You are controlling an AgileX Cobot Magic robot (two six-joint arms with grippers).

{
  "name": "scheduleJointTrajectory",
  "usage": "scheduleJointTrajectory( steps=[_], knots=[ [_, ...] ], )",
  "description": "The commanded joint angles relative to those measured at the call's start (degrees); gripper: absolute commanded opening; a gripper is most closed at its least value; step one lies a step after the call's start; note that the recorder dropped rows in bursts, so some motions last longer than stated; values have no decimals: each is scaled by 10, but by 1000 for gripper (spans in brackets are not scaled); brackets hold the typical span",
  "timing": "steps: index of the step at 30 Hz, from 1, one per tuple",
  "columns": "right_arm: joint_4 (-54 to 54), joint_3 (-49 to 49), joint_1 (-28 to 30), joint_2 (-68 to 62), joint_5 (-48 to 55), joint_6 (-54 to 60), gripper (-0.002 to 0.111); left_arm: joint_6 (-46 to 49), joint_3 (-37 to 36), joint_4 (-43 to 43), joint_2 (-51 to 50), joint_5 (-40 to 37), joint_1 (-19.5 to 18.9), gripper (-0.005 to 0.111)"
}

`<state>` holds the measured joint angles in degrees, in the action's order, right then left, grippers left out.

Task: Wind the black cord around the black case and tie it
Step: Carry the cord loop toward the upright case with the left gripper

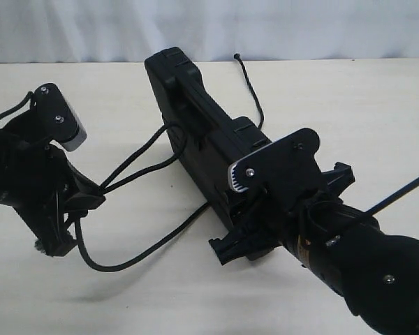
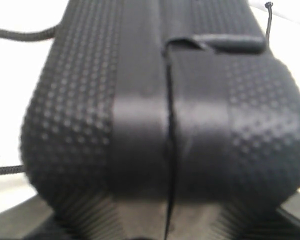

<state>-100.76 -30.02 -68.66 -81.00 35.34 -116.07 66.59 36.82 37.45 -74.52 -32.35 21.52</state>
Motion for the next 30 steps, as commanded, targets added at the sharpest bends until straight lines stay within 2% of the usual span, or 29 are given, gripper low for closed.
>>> scheduleJointTrajectory(
  steps=[1, 5, 23, 30],
  knots=[
    [8, 2, 7, -1, 0, 11, 4, 73, -1, 59, 3, -16, 5, 0],
    [8, 2, 7, -1, 0, 11, 4, 102, 0, 88, 3, -16, 5, 0],
    [8, 2, 7, -1, -2, 45, 4, 121, 40, 132, 1, -10, 5, 0],
    [8, 2, 7, -1, -2, 45, 4, 166, 40, 200, 1, 13, 5, 0]
  ],
)
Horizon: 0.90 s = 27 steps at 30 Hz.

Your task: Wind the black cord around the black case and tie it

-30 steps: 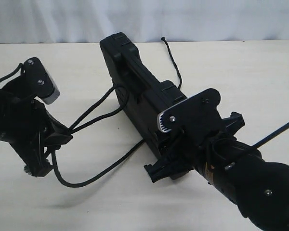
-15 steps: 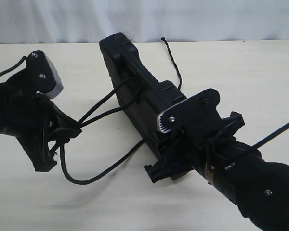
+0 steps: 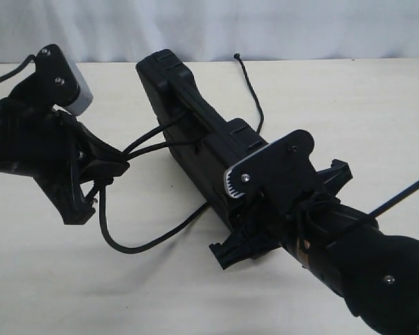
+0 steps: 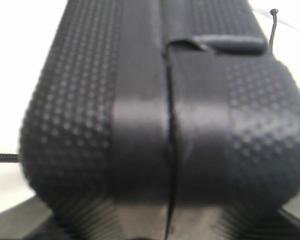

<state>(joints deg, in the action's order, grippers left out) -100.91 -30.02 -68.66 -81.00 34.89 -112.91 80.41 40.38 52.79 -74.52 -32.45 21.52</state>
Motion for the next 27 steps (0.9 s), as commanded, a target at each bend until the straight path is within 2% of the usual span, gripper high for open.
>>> scheduleJointTrajectory(
  steps=[1, 8, 14, 27],
  knots=[
    [10, 2, 7, -1, 3, 13, 4, 39, 5, 56, 1, 14, 5, 0],
    [10, 2, 7, -1, 3, 13, 4, 68, 5, 103, 1, 16, 5, 0],
    [10, 2, 7, -1, 3, 13, 4, 102, 5, 176, -16, 32, 5, 0],
    [10, 2, 7, -1, 3, 13, 4, 126, 43, 222, -52, 4, 5, 0]
  ],
)
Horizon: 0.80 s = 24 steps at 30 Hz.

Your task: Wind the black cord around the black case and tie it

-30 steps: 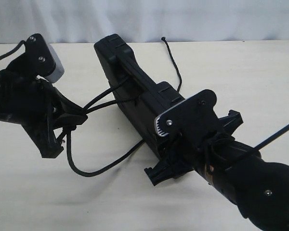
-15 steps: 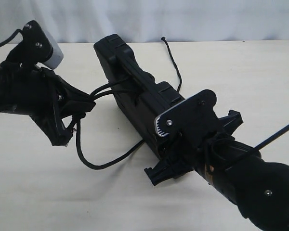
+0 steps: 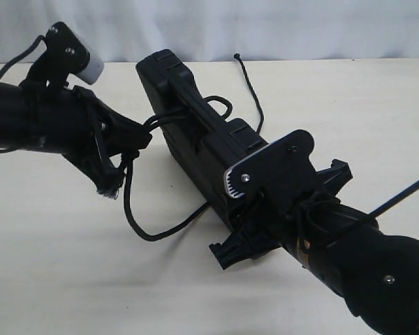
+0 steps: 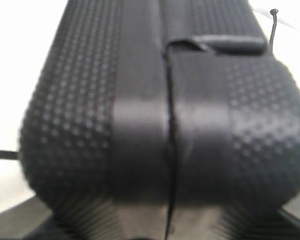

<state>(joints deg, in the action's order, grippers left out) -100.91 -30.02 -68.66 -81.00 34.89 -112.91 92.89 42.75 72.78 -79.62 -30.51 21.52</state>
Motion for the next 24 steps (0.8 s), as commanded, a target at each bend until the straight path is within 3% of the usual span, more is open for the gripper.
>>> scheduleJointTrajectory(
  steps=[1, 16, 24],
  knots=[
    [10, 2, 7, -1, 3, 13, 4, 1, 23, 28, -1, -17, 5, 0],
    [10, 2, 7, -1, 3, 11, 4, 1, 28, 40, -57, -31, 5, 0],
    [10, 2, 7, -1, 3, 11, 4, -4, 72, 64, -94, -69, 5, 0]
  ],
)
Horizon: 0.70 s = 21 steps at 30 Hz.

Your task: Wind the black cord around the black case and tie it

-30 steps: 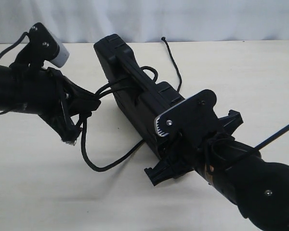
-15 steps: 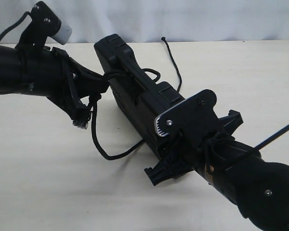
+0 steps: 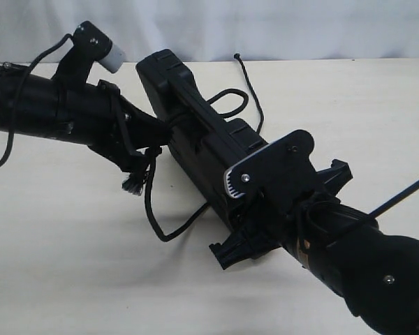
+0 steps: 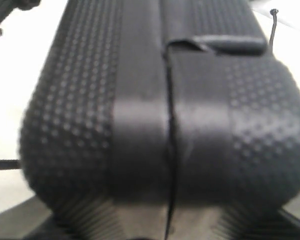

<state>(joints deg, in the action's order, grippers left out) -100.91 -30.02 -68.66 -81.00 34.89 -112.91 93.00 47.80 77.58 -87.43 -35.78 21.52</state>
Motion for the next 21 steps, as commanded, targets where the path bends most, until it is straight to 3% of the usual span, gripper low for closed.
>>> scheduleJointTrajectory(
  steps=[1, 21],
  knots=[
    [10, 2, 7, -1, 3, 11, 4, -5, 25, 16, -19, -16, 5, 0],
    [10, 2, 7, -1, -5, 13, 4, -3, 63, 30, -54, -12, 5, 0]
  ],
)
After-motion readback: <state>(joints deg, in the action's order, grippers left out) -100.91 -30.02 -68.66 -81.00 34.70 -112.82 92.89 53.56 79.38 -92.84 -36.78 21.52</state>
